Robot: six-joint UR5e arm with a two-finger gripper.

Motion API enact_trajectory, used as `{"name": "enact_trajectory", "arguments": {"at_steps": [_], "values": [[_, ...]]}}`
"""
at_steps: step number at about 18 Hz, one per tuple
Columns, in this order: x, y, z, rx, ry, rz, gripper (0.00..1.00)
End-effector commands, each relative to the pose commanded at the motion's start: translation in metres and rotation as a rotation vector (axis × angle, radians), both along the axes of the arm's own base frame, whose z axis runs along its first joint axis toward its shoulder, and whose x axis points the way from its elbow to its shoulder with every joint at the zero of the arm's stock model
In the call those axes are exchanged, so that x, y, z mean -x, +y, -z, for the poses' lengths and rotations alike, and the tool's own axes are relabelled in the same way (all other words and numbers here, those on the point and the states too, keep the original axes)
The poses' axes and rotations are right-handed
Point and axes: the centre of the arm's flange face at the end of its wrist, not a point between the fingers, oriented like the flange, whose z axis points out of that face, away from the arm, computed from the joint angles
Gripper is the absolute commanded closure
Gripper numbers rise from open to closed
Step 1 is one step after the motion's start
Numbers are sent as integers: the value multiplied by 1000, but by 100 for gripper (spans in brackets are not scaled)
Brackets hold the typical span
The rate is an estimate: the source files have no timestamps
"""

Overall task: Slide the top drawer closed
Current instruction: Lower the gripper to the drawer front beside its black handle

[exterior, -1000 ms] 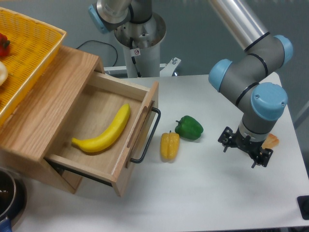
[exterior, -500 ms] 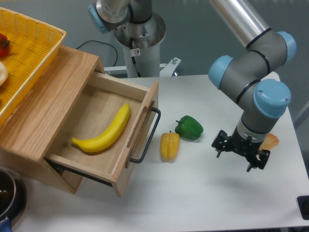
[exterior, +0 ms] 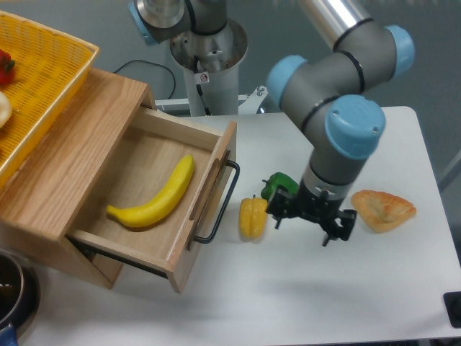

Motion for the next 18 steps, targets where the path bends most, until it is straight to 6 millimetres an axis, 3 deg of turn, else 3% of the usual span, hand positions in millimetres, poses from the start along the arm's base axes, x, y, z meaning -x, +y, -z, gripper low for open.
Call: {"name": "enact_trajectory", "arguments": {"at_steps": [4,9,12,18], "values": [[-4,0,-3,-13,-42,-2,61],[-10,5,0,-34,-95,-27,78],[-25,15,-6,-67,-147,-50,92],[-60,30,-10,-70,-197,-32,93]]}}
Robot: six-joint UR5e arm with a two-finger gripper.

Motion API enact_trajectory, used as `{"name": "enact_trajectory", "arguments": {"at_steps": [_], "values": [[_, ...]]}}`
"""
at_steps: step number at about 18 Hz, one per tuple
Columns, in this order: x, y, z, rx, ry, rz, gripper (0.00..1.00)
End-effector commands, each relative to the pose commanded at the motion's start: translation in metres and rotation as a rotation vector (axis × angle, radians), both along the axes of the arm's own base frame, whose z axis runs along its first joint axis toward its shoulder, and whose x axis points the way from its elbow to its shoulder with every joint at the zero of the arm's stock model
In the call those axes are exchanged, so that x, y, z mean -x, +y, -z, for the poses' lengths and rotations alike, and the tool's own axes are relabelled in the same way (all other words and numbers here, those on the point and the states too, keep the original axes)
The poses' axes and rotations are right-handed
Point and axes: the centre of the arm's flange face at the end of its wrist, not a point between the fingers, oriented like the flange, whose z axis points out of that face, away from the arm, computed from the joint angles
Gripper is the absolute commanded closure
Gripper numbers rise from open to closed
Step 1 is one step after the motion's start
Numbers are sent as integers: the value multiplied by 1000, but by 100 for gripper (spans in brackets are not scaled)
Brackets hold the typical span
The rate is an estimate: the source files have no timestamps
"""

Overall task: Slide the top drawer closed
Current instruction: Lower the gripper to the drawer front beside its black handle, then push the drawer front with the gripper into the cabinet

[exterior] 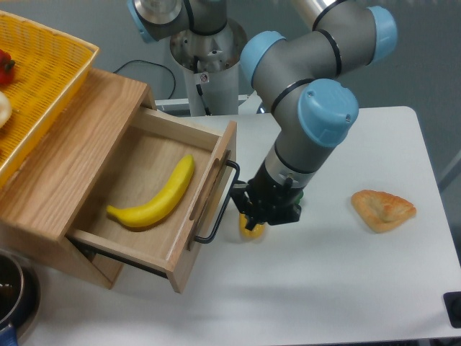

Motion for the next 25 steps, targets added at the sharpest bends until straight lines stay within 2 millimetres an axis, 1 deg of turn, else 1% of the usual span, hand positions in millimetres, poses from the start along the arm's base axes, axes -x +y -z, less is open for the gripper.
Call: {"name": "enact_trajectory", "arguments": {"at_steps": [2,4,7,9,11,12,13,15,17,18,21,22,25], "values": [[-11,1,-2,1,-1,11,93],[-15,2,-1,4,-5,17,91],[-24,6,-5,3,-3,19,90],[-37,13,-5,5,-6,32,90],[-45,13,-7,10,-11,19,90],[-53,18,-8,12,-12,24,90],[-59,22,-6,15,-16,29,90],[-65,20,-8,19,-19,22,89],[-78,24,-7,21,-21,37,89],[-79,24,-7,22,-22,38,89],[-92,31,-4,29,-28,48,89],[-93,31,-2,32,-32,48,88],[-108,39,-1,38,-37,57,88]]}}
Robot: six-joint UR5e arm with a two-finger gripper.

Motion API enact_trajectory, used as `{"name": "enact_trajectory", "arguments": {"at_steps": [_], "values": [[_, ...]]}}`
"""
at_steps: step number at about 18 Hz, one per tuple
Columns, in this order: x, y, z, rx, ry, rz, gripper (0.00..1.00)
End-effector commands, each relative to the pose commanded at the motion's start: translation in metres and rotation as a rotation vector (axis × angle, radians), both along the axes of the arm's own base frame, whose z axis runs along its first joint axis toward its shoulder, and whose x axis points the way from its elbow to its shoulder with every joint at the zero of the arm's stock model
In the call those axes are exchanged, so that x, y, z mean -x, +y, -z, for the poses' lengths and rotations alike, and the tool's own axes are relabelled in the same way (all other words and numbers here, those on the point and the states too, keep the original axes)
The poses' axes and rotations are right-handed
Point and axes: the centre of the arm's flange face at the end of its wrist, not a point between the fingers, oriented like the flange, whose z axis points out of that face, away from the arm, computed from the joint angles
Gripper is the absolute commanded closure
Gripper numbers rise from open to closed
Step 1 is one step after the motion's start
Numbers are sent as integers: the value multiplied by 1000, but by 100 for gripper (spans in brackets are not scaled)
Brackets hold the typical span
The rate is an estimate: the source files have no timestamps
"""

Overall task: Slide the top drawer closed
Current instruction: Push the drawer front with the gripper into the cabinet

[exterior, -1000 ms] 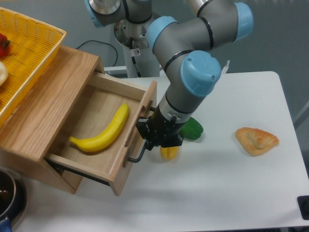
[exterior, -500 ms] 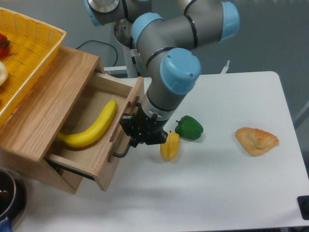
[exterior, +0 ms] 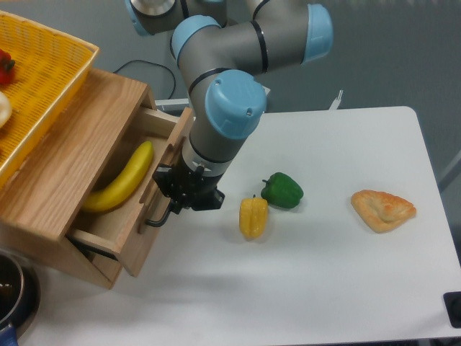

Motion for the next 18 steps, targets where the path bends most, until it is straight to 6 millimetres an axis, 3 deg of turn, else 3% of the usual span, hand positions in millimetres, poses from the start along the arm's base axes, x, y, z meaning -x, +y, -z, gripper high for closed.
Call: {"name": "enact_trajectory", "arguments": {"at_steps": [12,18], "values": [[-44,17,-4,13,-11,12,85],[-50,18,-3,16,-14,14,85]]}}
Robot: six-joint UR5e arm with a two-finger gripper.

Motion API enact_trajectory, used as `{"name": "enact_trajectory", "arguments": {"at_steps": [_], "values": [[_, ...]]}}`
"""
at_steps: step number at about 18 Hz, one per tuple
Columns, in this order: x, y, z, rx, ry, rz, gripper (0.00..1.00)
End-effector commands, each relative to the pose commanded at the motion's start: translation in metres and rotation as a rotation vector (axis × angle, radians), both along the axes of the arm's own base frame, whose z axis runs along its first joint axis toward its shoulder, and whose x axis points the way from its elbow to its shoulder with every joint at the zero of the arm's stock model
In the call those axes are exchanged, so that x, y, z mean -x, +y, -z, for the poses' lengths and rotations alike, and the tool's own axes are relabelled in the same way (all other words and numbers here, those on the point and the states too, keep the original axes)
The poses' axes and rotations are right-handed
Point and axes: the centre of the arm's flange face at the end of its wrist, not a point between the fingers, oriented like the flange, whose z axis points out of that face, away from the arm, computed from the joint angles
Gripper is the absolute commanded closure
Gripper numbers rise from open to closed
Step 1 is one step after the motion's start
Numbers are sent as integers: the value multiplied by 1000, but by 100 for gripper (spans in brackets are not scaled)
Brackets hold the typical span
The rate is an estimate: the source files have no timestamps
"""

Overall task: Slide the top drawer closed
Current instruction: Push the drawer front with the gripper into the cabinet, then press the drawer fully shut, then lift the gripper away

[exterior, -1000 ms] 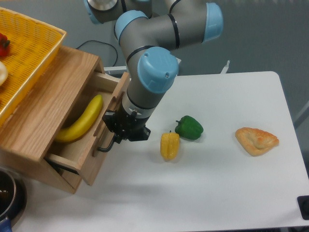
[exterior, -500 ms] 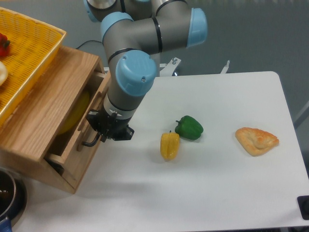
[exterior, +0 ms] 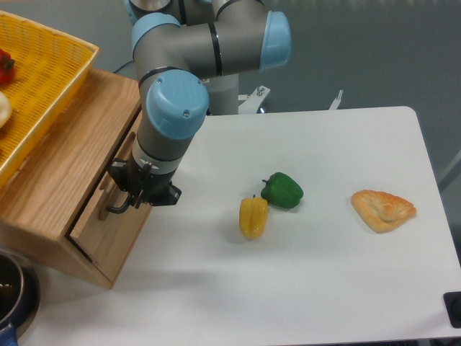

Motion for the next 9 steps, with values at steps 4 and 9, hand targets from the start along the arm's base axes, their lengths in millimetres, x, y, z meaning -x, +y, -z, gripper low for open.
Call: {"name": "enact_trajectory", "arguments": {"at_steps": [4,9], "values": [[-1,0,1,0,-2,1,85],[-3,0,3,3,-4,3,85]]}}
